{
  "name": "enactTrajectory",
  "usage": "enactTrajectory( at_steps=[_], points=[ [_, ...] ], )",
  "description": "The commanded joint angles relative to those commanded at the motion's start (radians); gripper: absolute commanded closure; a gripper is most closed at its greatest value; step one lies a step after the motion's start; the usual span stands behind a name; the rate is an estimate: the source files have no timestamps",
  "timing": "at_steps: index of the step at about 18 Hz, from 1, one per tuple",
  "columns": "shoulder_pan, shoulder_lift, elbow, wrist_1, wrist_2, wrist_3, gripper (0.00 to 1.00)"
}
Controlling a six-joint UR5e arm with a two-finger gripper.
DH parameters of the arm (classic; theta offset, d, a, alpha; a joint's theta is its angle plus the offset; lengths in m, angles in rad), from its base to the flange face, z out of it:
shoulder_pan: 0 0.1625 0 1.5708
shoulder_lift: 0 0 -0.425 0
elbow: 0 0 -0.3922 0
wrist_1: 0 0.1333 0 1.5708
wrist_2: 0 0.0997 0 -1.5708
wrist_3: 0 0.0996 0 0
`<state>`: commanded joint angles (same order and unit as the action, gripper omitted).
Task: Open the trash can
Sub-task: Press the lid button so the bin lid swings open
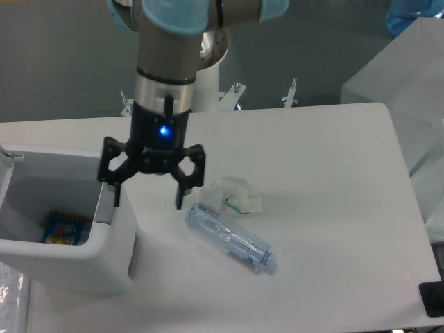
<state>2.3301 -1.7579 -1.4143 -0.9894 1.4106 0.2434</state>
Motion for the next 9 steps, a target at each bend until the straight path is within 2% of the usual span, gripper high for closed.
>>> enactTrajectory(
  at_steps=[5,9],
  points=[
    [0.057,-0.009,-0.015,-0.015,0.192,0.223,0.00],
    [0.106,-0.009,-0.051,-0.015,0.200,0.264,0.00]
  ],
)
